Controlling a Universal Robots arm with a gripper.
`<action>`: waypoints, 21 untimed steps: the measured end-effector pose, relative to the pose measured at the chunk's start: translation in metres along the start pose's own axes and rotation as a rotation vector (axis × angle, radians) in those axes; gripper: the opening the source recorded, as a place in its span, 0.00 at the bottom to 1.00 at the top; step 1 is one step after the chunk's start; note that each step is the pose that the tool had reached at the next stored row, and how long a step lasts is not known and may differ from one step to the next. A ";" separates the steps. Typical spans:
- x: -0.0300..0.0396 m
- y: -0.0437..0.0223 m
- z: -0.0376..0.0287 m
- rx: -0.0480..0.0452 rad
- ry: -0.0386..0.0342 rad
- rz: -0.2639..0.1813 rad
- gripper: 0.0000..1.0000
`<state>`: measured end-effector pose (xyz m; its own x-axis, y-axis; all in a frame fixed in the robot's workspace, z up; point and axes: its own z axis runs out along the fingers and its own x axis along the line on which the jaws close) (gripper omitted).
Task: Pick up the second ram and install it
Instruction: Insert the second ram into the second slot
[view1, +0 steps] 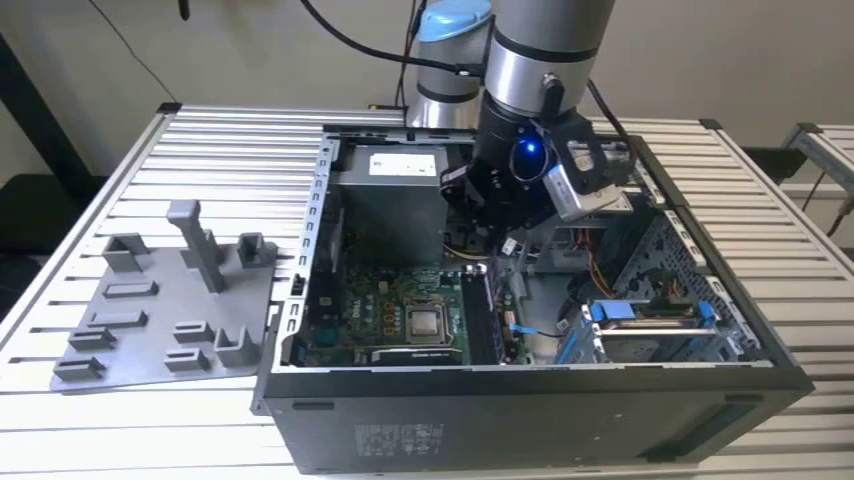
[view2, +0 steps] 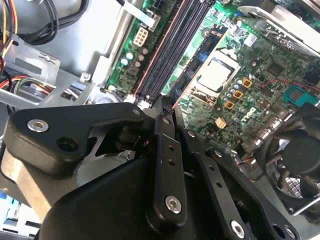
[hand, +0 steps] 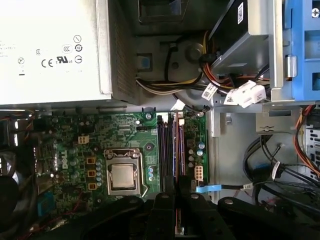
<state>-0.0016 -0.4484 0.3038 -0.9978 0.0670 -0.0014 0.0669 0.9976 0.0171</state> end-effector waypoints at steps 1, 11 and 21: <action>0.0004 0.0000 0.0012 0.0000 0.0000 0.000 0.14; 0.0067 -0.0007 0.0137 0.0000 0.0007 -0.038 0.14; 0.0098 -0.0010 0.0189 0.0000 0.0023 -0.070 0.14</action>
<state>-0.0114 -0.4484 0.2849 -1.0000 -0.0026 -0.0002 -0.0026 0.9999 0.0171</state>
